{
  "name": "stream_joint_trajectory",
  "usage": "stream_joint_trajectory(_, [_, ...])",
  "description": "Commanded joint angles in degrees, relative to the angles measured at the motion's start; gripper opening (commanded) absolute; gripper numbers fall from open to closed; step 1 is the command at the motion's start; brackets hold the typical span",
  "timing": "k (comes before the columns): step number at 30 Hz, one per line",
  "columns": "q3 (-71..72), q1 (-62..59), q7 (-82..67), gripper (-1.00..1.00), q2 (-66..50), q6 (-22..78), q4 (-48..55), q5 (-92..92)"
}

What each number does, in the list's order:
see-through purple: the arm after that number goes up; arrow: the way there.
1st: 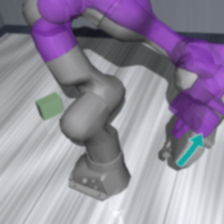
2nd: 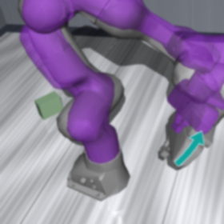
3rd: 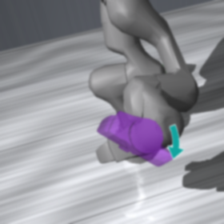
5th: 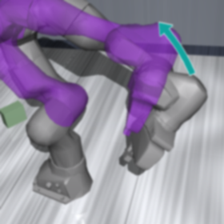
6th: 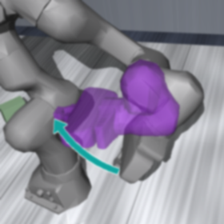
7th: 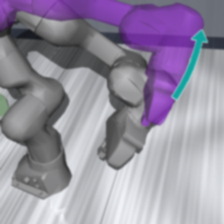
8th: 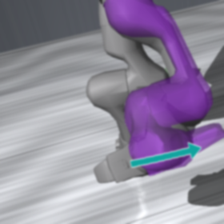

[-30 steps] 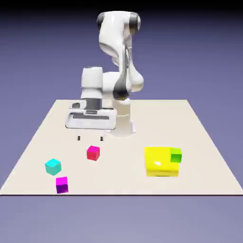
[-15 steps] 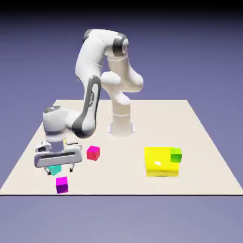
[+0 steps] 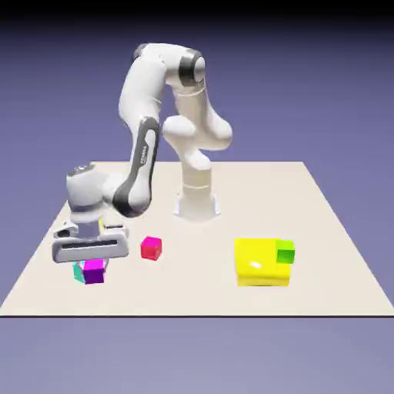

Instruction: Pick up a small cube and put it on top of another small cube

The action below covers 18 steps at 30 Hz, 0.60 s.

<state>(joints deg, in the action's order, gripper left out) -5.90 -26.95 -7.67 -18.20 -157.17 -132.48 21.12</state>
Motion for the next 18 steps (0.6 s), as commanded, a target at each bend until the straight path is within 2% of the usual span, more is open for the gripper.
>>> stream_joint_trajectory(1, [0.94, -2.07, 2.07, -1.00, 1.38, -0.27, -1.32, -1.23])
stream_joint_trajectory(8, [6.96, -15.37, 15.30, -1.00, 10.23, -1.65, -9.79, -9.10])
stream_joint_trajectory(18, [22.74, -34.04, 30.82, -1.00, 2.20, -4.65, -7.93, -30.43])
